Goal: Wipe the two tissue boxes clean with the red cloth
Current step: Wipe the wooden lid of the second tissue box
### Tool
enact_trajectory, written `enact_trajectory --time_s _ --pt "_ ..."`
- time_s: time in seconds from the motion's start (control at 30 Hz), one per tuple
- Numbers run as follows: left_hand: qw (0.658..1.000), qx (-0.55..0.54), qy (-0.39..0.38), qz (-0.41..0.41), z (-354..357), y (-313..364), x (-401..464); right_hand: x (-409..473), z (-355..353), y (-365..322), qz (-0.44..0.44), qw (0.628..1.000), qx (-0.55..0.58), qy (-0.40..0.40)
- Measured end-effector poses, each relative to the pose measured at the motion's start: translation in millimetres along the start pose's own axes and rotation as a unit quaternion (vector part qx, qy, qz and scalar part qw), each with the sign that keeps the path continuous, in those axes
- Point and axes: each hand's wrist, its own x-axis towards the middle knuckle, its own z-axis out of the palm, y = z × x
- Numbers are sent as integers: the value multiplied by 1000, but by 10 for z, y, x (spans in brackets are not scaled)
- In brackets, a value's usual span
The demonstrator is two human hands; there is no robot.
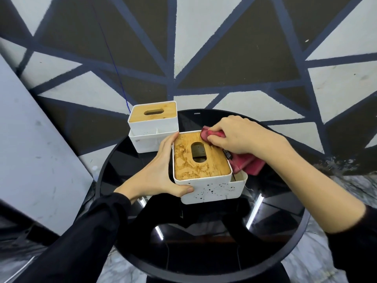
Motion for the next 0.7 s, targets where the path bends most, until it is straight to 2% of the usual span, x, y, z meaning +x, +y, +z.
enact_trajectory --time_s 0.3,0.4,0.5,0.7 --pt "1000 -12 0 1 42 -32 6 -686 -174 -190 -14 997 10 -71" --pt "1000 -15 4 5 53 -30 8 -978 -207 -271 -5 996 -24 -88" --pt "1000 -9 19 9 57 -36 -7 -943 -217 -278 -2 995 -59 -75" --pt "1000 -11 18 7 18 -60 -4 -314 -40 -67 22 999 -29 -8"
